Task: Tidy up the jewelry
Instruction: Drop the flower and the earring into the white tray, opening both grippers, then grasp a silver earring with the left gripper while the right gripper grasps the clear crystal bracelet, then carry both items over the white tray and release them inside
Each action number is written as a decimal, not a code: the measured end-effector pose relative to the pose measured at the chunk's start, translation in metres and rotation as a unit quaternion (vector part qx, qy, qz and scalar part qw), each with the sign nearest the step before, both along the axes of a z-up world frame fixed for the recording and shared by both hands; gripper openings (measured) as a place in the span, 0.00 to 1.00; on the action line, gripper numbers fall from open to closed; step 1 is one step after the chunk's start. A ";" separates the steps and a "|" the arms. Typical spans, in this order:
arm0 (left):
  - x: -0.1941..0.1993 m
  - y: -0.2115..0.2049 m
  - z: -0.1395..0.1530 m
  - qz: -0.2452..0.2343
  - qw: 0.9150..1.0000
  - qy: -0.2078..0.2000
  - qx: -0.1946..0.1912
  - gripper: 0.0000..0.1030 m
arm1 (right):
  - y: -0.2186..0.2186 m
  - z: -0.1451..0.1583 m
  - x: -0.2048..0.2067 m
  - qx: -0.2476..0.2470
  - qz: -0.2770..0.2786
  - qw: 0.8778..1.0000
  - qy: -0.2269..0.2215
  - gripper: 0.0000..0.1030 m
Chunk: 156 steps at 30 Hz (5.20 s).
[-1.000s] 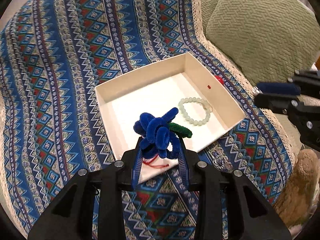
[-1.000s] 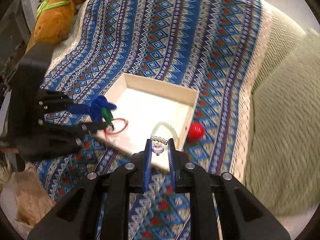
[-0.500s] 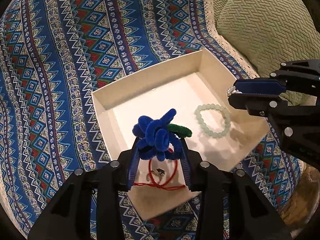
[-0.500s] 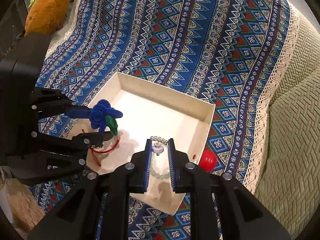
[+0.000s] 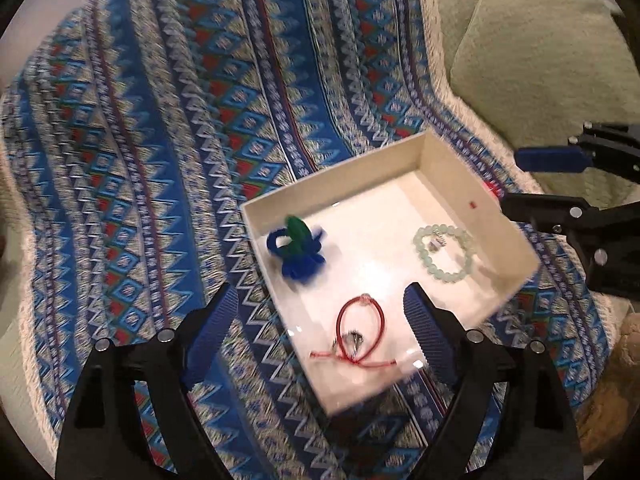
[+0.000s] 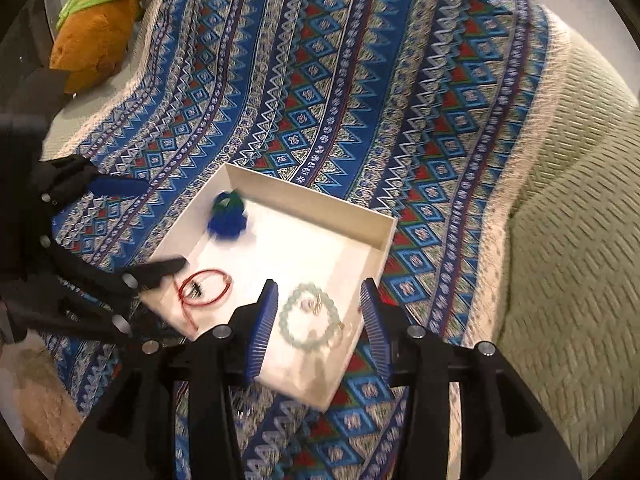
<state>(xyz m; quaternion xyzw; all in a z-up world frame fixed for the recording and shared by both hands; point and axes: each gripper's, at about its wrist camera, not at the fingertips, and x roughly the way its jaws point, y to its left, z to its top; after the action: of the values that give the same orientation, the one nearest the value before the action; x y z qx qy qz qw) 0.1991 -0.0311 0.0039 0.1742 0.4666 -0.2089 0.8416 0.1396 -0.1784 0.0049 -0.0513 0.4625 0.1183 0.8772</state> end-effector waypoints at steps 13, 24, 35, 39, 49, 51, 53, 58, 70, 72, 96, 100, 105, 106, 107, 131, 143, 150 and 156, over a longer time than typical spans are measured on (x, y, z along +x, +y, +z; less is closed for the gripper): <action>-0.137 0.044 0.005 -0.007 1.000 0.015 0.000 0.85 | -0.024 0.002 -0.152 0.024 -0.050 0.998 0.013 0.42; -0.209 0.049 -0.054 0.014 0.997 0.082 -0.010 0.85 | -0.001 -0.037 -0.208 0.056 -0.051 0.995 0.067 0.42; -0.221 0.041 -0.086 0.023 0.993 0.112 -0.010 0.85 | 0.044 -0.062 -0.203 0.049 -0.004 0.993 0.104 0.43; -0.222 0.038 -0.097 0.024 0.992 0.122 -0.005 0.85 | 0.056 -0.078 -0.194 0.047 0.005 0.990 0.130 0.43; -0.213 0.032 -0.105 0.024 0.991 0.128 -0.012 0.81 | 0.072 -0.103 -0.165 0.036 0.015 0.986 0.160 0.43; -0.211 0.033 -0.104 0.023 0.992 0.127 -0.011 0.78 | 0.074 -0.106 -0.161 0.034 0.016 0.986 0.163 0.43; -0.209 0.035 -0.104 0.025 0.991 0.127 -0.014 0.74 | 0.076 -0.109 -0.157 0.032 0.018 0.986 0.163 0.43; -0.208 0.042 -0.102 0.033 0.991 0.125 -0.017 0.62 | 0.078 -0.111 -0.152 0.030 0.019 0.986 0.163 0.42; -0.202 0.082 -0.093 0.072 0.989 0.126 -0.033 0.09 | 0.072 -0.112 -0.151 0.011 0.014 0.988 0.156 0.18; -0.199 0.091 -0.093 0.078 0.986 0.137 -0.048 0.08 | 0.069 -0.111 -0.151 0.013 0.011 0.988 0.156 0.13; -0.189 0.069 -0.092 0.052 0.990 0.128 -0.032 0.07 | 0.062 -0.111 -0.151 0.024 0.008 0.987 0.158 0.11; -0.188 0.066 -0.088 0.051 0.991 0.123 -0.034 0.30 | 0.062 -0.111 -0.151 0.026 0.007 0.987 0.158 0.11; -0.185 0.062 -0.090 0.048 0.991 0.122 -0.027 0.29 | 0.062 -0.111 -0.151 0.027 0.007 0.987 0.158 0.11; -0.183 0.061 -0.092 0.050 0.990 0.126 -0.026 0.17 | 0.062 -0.111 -0.151 0.027 0.007 0.987 0.158 0.11; -0.182 0.062 -0.093 0.053 0.990 0.126 -0.023 0.11 | 0.062 -0.111 -0.151 0.027 0.007 0.987 0.158 0.11; -0.144 0.035 -0.021 -0.019 0.996 0.076 -0.034 0.08 | 0.049 -0.019 -0.130 -0.003 0.033 0.998 0.059 0.11; -0.068 -0.017 0.011 -0.079 0.996 0.042 -0.010 0.08 | 0.033 0.039 -0.050 -0.044 0.058 0.997 -0.020 0.11; -0.011 -0.028 -0.020 -0.076 0.995 0.068 0.011 0.08 | 0.033 0.025 0.005 -0.055 0.076 0.996 -0.010 0.11; 0.022 -0.031 -0.048 -0.064 0.993 0.096 0.013 0.09 | 0.030 0.001 0.046 -0.049 0.078 0.996 0.013 0.11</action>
<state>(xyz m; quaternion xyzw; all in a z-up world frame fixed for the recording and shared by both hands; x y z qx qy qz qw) 0.2207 -0.0619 -0.0438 0.1939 0.5361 -0.2723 0.7752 0.1861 -0.1482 0.0057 -0.1287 0.4739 0.1639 0.8556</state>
